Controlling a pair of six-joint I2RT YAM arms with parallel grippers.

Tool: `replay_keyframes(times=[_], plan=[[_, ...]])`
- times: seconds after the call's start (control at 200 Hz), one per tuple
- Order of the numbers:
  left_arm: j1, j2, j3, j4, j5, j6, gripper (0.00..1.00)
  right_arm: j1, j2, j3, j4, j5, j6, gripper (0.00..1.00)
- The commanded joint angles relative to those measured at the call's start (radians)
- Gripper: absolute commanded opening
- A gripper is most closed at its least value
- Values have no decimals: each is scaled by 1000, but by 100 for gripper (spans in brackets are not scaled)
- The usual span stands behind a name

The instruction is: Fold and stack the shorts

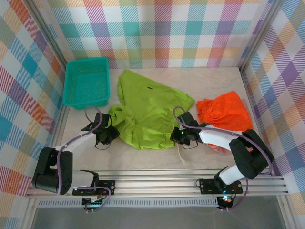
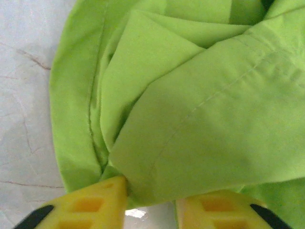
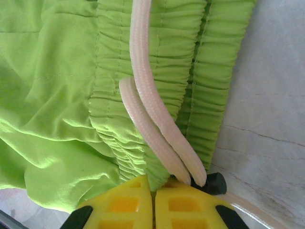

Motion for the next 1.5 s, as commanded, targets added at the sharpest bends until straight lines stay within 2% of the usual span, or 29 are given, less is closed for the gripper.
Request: replay_keyframes(times=[0.0, 0.205, 0.425, 0.73, 0.98, 1.1, 1.225, 1.41, 1.45, 1.495], plan=[[-8, -2, 29, -44, -30, 9, 18, 6, -8, 15, -21, 29, -27, 8], [-4, -51, 42, -107, -92, 21, 0, 1, -27, 35, -55, 52, -58, 8], [30, -122, 114, -212, -115, 47, 0, -57, -76, 81, -140, 53, -119, 8], [122, -303, 368, -458, -149, 131, 0, -256, -223, 187, -339, 18, -254, 4], [148, -326, 568, -564, -171, 231, 0, -349, -284, 328, -462, 12, -325, 2], [157, -336, 617, -576, -135, 269, 0, -388, -279, 377, -491, -27, -332, 1], [157, -359, 597, -570, -85, 270, 0, -402, -253, 416, -517, -74, -342, 3], [157, -384, 429, -518, -54, 189, 0, -402, -169, 443, -523, -130, -340, 5], [156, -376, 396, -496, -38, 167, 0, -403, -139, 457, -522, -154, -340, 8], [156, -365, 346, -469, -35, 140, 1, -402, -105, 461, -507, -192, -340, 18]])
